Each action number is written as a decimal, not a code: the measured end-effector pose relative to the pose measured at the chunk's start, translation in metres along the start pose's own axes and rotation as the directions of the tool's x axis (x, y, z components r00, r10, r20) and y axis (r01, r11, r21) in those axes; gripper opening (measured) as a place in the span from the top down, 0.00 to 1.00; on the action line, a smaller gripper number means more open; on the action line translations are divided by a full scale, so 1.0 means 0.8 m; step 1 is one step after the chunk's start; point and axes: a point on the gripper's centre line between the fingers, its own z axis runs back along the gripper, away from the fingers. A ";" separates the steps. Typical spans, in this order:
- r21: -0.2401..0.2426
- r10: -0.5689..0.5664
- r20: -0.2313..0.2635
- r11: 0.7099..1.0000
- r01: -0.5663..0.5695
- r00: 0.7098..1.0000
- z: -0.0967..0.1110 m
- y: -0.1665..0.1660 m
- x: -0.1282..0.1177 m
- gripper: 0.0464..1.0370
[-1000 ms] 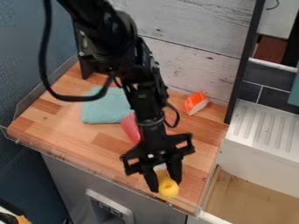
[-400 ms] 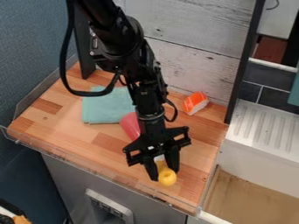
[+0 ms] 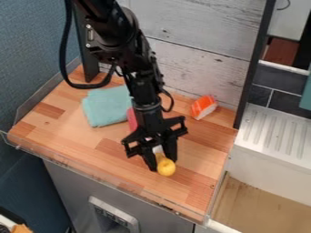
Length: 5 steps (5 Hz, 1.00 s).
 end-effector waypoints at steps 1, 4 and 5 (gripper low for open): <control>-0.016 0.044 0.033 0.999 -0.044 0.998 0.006 -0.004 0.030 0.59; -0.052 0.123 0.062 0.991 -0.120 0.990 0.016 -0.021 0.087 0.59; -0.075 0.135 0.053 0.989 -0.131 0.989 0.020 -0.033 0.095 0.59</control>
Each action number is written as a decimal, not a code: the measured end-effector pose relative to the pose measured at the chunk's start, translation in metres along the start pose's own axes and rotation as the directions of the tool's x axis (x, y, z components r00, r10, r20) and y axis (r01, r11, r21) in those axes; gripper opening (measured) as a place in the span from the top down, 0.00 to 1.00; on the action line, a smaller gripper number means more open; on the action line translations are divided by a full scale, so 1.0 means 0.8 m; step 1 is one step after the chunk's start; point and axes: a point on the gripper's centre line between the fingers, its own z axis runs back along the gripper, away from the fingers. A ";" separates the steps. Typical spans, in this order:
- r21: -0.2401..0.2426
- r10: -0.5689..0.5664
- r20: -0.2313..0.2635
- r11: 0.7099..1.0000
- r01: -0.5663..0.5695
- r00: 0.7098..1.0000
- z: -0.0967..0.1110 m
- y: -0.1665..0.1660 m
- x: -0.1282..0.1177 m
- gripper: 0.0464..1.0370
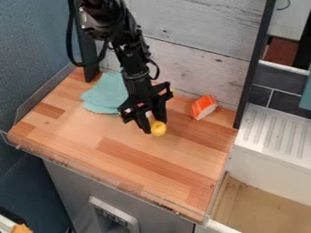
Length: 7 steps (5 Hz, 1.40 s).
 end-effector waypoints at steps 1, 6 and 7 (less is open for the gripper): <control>-0.010 -0.006 0.001 1.000 0.006 1.000 0.003 -0.010 0.004 0.59; 0.068 -0.067 0.065 0.996 0.063 0.996 -0.014 0.047 -0.019 0.59; 0.086 -0.068 0.087 0.995 0.060 0.994 -0.014 0.048 -0.017 0.52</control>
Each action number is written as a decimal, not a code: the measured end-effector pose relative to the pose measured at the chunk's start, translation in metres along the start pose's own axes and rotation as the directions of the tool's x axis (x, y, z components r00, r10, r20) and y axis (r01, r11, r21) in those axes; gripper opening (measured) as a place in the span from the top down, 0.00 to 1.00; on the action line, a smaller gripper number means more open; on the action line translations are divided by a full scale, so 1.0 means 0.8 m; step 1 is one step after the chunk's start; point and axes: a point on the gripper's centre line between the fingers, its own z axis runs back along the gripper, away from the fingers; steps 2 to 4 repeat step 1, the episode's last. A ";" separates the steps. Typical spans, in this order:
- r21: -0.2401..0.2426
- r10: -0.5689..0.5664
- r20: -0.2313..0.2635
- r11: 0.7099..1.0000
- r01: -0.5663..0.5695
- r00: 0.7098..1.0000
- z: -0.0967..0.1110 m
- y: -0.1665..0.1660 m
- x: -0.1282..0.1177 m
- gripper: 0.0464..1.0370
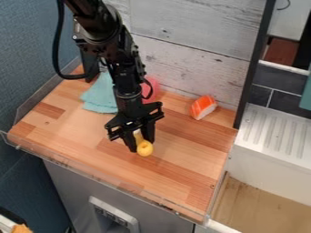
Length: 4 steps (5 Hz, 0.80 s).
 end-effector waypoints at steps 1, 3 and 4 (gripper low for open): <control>0.009 0.010 -0.002 1.000 -0.010 1.000 -0.002 0.003 -0.003 0.21; 0.009 0.010 -0.002 1.000 -0.010 1.000 -0.002 0.003 -0.003 0.21; 0.009 0.010 -0.002 1.000 -0.010 1.000 -0.002 0.003 -0.003 0.21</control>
